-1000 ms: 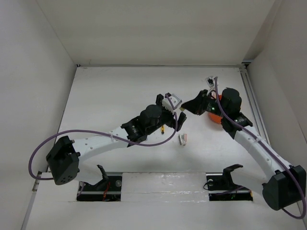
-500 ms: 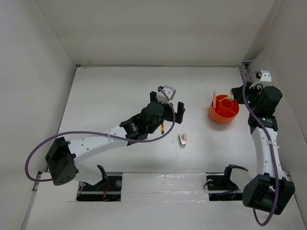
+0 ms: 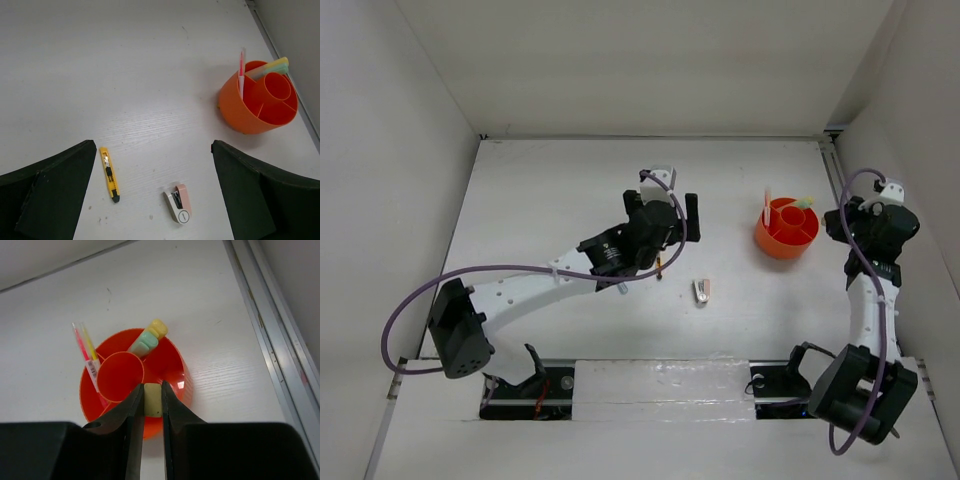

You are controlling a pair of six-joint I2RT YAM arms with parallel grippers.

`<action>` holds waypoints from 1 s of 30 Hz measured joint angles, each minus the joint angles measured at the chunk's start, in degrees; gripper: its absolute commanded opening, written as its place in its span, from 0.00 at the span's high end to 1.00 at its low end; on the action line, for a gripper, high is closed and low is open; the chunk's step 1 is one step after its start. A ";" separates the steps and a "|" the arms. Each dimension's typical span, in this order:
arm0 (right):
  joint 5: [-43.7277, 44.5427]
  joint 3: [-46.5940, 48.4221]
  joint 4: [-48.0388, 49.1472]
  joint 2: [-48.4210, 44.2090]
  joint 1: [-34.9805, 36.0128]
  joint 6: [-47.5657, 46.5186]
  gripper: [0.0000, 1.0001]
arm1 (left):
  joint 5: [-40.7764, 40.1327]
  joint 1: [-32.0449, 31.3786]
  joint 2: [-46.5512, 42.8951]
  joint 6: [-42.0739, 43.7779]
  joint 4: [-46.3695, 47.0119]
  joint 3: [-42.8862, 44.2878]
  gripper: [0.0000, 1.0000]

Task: Sort the stationery into containers
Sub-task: Place the stationery in the storage box.

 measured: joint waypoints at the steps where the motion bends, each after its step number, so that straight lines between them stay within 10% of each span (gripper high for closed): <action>1: -1.09 -0.35 1.01 0.76 -0.70 0.57 1.00 | -0.35 0.02 0.09 -0.28 -0.61 0.33 0.00; 30: -14.97 -4.48 20.26 16.74 -5.20 10.62 0.98 | 8.94 2.38 6.25 -2.47 -4.17 4.28 0.00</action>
